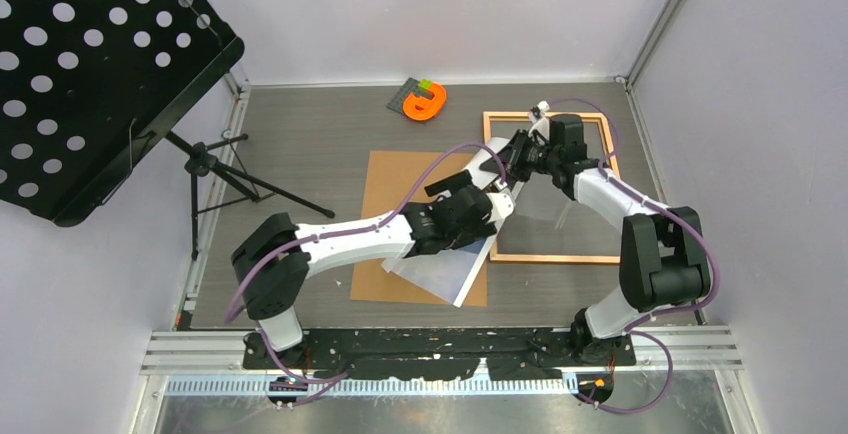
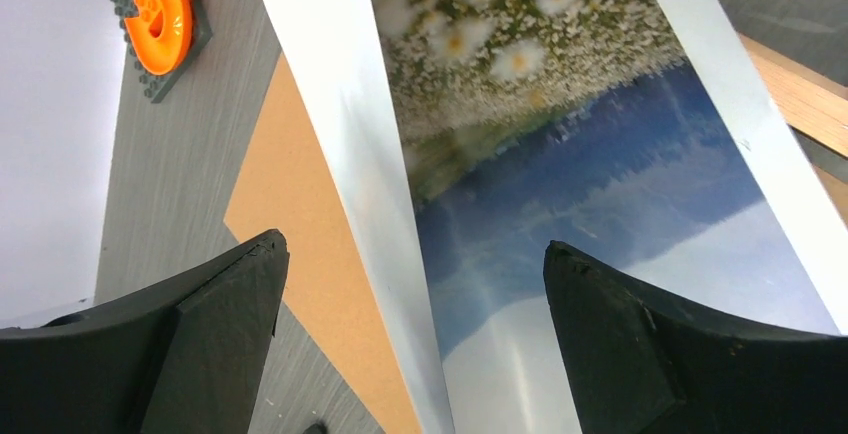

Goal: Put the photo into the frame

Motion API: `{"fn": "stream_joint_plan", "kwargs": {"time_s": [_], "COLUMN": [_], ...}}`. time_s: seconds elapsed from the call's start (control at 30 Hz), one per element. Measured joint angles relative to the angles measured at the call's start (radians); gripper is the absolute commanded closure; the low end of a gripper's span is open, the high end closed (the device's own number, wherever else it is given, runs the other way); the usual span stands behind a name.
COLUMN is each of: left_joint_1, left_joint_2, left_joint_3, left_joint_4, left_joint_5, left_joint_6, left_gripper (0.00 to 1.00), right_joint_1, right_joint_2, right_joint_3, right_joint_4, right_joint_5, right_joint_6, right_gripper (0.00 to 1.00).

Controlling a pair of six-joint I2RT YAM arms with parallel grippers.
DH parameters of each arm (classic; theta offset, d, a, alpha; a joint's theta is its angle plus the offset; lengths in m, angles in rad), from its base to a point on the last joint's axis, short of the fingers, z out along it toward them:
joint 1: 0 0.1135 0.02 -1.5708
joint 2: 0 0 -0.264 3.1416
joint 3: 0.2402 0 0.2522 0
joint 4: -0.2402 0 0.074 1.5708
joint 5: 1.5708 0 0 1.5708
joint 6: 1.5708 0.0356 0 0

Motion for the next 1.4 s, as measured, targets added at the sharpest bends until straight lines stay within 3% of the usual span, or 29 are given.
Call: {"fn": "stream_joint_plan", "kwargs": {"time_s": [0.23, 0.33, 0.5, 0.83, 1.4], "left_joint_1": [0.005, 0.030, 0.129, 0.341, 0.348], "left_joint_2": [-0.166, -0.219, -0.270, -0.359, -0.309], "left_joint_3": [0.015, 0.093, 0.219, 0.285, 0.286], "left_joint_4": [-0.085, -0.148, -0.235, -0.328, -0.346], "left_joint_5": [0.106, 0.171, 0.264, 0.364, 0.481], "left_joint_6": [-0.019, -0.038, -0.077, -0.154, -0.237], "left_gripper": [0.00, 0.00, 0.01, 0.00, 0.00], "right_joint_1": [-0.072, -0.098, -0.114, -0.126, -0.426], "right_joint_2": [-0.037, -0.072, -0.129, -0.248, -0.376], "right_joint_3": [0.022, 0.042, 0.092, 0.168, 0.188], "right_joint_4": [-0.037, -0.066, -0.105, -0.082, -0.238], "right_joint_5": [-0.032, -0.064, -0.138, -0.329, -0.607], "right_joint_6": [-0.033, -0.064, -0.110, -0.085, -0.132], "right_gripper": [0.94, 0.94, 0.94, 0.94, 0.94]}}
